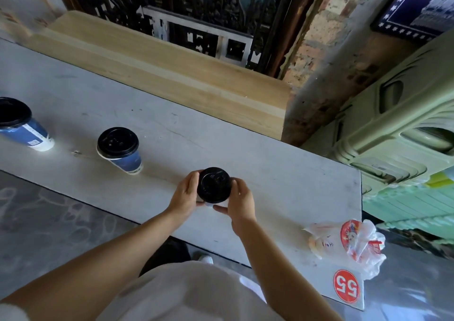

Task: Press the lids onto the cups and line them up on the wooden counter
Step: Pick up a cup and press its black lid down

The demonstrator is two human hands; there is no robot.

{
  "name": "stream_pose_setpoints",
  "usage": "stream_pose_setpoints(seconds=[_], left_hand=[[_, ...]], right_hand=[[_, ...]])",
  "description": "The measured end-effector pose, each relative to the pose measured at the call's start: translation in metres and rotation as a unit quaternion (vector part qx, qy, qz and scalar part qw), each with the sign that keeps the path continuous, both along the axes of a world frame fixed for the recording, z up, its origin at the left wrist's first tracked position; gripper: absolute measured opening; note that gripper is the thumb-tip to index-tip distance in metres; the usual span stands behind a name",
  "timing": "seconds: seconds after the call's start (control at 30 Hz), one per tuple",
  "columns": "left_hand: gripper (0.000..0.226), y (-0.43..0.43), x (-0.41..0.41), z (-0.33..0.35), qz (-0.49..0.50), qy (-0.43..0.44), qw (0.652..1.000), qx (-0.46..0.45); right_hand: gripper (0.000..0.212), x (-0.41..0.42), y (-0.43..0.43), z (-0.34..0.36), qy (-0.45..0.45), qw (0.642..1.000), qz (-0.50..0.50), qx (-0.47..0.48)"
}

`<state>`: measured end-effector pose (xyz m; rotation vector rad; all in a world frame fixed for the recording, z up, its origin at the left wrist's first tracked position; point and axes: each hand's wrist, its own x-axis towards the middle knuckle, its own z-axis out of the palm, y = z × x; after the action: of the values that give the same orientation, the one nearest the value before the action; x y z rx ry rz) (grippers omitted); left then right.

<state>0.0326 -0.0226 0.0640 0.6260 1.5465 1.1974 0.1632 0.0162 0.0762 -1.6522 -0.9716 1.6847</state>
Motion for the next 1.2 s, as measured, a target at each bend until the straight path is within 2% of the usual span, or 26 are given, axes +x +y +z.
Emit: stream_pose_setpoints(seconds=[0.2,0.53,0.7,0.8,0.87,1.03,1.2], left_hand=[[0.031,0.003,-0.002,-0.007,-0.037,0.026,0.999,-0.009],[0.034,0.003,-0.004,-0.008,-0.052,0.037,0.998,-0.021],[0.031,0.004,0.000,-0.001,0.021,-0.025,0.998,-0.054],[0.025,0.004,0.013,0.002,0.115,-0.073,0.987,-0.081],[0.022,0.002,0.021,0.004,0.138,-0.064,0.984,-0.096],[0.030,0.002,0.013,0.002,0.079,0.010,0.982,-0.169],[0.041,0.003,-0.006,0.001,-0.014,0.052,0.990,-0.130]], right_hand=[[0.026,-0.010,0.001,-0.001,-0.026,1.000,0.003,0.011],[0.026,-0.008,0.000,-0.003,0.015,1.000,-0.010,-0.014],[0.026,0.000,-0.003,-0.001,0.120,0.988,-0.051,-0.081],[0.030,0.001,-0.012,-0.006,0.125,0.990,-0.050,-0.050],[0.034,0.000,-0.017,-0.011,0.105,0.994,-0.033,-0.018],[0.039,0.010,-0.011,-0.013,0.060,0.998,-0.007,-0.030],[0.040,0.013,-0.003,-0.007,0.060,0.997,0.034,-0.031]])
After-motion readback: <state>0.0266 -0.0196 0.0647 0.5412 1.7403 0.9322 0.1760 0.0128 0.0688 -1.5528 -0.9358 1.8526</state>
